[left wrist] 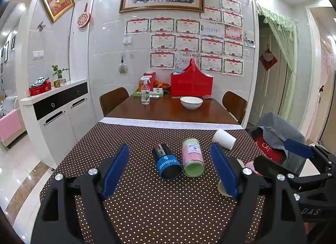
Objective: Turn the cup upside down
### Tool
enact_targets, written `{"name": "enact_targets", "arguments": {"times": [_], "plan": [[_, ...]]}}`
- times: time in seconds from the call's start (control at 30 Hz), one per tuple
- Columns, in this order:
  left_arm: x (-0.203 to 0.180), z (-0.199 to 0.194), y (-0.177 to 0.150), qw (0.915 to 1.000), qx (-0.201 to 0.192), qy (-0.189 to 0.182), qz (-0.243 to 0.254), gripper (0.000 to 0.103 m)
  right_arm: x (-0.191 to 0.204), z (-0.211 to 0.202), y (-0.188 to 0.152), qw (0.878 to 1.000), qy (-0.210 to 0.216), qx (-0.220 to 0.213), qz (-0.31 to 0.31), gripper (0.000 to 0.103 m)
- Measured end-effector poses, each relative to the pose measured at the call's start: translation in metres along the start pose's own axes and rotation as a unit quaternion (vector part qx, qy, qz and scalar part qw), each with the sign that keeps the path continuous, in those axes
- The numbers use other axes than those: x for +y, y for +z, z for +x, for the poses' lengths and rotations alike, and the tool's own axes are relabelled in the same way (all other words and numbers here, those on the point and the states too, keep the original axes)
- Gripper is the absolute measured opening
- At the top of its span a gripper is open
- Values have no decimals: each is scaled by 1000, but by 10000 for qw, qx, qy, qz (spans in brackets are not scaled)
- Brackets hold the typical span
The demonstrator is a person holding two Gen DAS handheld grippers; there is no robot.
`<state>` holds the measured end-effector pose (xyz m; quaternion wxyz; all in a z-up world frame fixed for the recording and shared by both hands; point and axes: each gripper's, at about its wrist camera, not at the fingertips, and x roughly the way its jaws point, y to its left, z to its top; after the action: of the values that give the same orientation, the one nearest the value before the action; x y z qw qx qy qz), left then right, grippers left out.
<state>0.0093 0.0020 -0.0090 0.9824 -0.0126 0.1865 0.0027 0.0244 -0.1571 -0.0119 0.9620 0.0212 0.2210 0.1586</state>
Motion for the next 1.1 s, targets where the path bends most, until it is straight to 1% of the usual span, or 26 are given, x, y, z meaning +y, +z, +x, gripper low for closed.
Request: {"name": "enact_targets", "arguments": {"times": [0.6,0.83,1.1], "plan": [[-5,5,-8,10000,59,-37,0,79,-3,4,-3,10000,-19,61,65,97],[-6,7,-6,9999,117,-85,-18,79,-4,5,-3,9999,-34,90,87,97],[-7,19,-3,9992,363,-154,-39,79,-11,13,-6,9995,-101,232,181,97]]}}
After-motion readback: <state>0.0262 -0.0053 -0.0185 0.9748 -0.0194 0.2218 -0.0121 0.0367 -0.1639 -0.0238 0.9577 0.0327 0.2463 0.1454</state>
